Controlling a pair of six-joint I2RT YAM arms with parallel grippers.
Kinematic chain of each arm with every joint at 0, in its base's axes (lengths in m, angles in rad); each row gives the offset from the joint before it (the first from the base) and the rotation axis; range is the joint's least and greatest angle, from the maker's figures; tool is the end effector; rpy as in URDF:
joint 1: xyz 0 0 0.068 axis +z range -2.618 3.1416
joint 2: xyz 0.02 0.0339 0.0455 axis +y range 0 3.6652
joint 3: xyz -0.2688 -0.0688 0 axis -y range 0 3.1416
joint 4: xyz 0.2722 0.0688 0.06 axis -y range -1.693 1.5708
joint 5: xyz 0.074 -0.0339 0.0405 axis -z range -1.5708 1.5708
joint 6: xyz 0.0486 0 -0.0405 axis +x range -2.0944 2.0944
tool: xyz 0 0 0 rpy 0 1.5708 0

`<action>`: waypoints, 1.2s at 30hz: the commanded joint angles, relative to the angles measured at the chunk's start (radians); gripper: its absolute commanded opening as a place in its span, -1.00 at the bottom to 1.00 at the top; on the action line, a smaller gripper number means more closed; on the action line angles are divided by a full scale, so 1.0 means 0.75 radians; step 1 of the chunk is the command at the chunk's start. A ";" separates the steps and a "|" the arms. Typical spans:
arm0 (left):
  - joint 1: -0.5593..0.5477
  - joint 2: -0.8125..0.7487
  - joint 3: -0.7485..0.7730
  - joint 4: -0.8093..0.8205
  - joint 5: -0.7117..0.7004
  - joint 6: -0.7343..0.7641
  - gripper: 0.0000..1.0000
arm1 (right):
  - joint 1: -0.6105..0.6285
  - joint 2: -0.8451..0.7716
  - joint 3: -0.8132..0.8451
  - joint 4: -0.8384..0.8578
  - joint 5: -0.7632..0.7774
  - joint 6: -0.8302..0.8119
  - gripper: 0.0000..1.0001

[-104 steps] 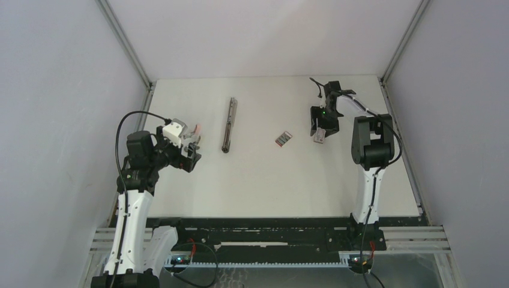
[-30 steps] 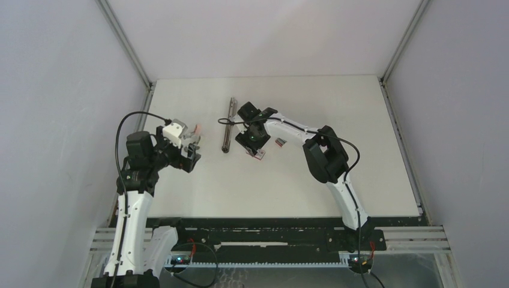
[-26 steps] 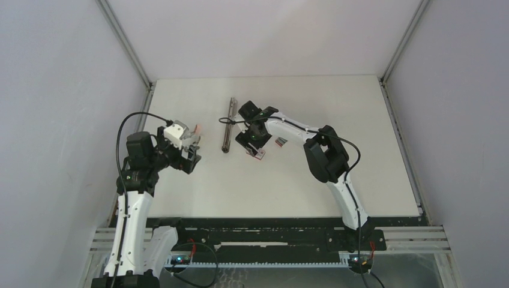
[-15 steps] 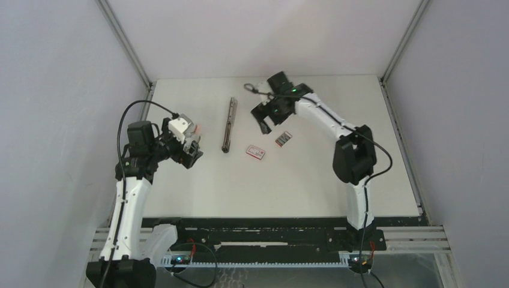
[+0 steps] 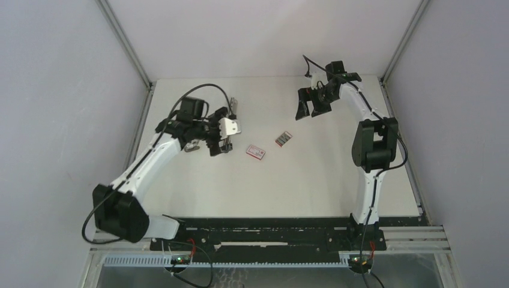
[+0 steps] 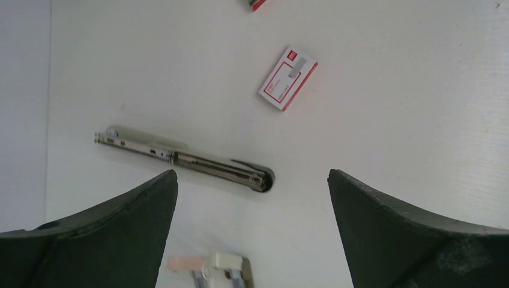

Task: Unload the staples from the stapler
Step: Place the shell at the center of the board, then close the staple box at the center of the board.

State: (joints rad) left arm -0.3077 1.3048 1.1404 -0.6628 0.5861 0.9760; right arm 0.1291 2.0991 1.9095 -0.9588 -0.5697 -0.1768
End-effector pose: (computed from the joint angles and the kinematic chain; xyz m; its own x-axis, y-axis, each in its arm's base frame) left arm 0.2827 -0.1181 0.3032 0.1115 0.6886 -0.7165 0.9223 0.1967 0.3326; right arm 0.4739 0.0880 0.2485 -0.8328 -0.2575 -0.4901 -0.4817 0.7734 0.4122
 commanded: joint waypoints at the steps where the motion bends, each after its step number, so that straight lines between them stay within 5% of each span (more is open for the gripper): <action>1: -0.091 0.229 0.242 -0.078 -0.068 0.295 0.99 | 0.007 0.055 0.109 -0.043 -0.108 -0.007 0.86; 8: -0.209 0.641 0.574 -0.289 -0.322 0.393 0.99 | 0.038 0.266 0.286 -0.092 -0.147 0.033 0.83; 13: -0.228 0.668 0.593 -0.255 -0.319 0.316 0.99 | 0.071 0.391 0.390 -0.085 -0.192 0.066 0.80; 25: -0.283 0.365 0.286 -0.056 -0.290 -0.033 0.99 | 0.091 0.566 0.418 0.083 -0.433 0.314 0.79; 36: -0.282 0.125 0.064 0.016 -0.279 -0.111 0.99 | 0.109 0.591 0.379 0.019 -0.478 0.232 0.73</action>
State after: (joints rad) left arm -0.5175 1.4528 1.2362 -0.6998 0.3447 0.9424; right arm 0.2035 2.5431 2.2040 -0.9264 -0.8886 0.0395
